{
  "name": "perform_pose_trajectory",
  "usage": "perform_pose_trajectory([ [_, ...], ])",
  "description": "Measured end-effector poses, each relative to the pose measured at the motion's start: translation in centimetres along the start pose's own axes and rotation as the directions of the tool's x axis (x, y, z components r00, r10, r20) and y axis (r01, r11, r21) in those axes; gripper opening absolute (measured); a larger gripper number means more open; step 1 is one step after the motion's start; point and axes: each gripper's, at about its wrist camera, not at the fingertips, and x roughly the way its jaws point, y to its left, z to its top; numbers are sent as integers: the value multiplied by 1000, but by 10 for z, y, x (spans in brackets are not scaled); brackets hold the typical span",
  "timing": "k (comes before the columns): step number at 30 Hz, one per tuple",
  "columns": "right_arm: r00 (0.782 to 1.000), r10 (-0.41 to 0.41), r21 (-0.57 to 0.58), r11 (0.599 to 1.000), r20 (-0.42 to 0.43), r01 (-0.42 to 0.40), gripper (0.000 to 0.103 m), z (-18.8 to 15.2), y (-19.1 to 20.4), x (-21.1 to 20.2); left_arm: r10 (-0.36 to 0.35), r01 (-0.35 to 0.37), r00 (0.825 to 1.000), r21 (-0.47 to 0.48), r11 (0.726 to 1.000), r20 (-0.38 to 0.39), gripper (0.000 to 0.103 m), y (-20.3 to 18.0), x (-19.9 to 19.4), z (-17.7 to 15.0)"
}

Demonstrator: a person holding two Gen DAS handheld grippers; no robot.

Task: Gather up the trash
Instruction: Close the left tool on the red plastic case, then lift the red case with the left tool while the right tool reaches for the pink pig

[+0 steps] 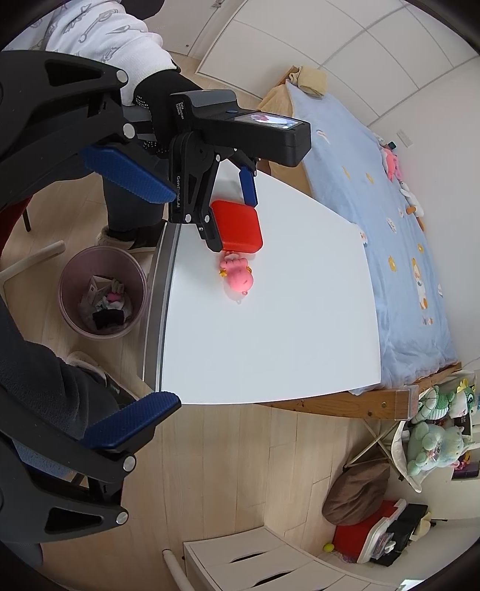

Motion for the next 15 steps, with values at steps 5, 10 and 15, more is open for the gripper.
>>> perform_pose_trajectory([
  [5,1000,-1,-2,1000,-5,1,100,0,1,3,9,-9,1000,9,1000,10,79,0,-2,0],
  [10,1000,1,-6,1000,-6,-1,100,1,3,7,-6,6,1000,-3,1000,5,79,4,-5,-1],
  [15,1000,2,-18,1000,-19,-3,100,5,4,16,-1,2,1000,-21,1000,19,79,10,-13,-1],
])
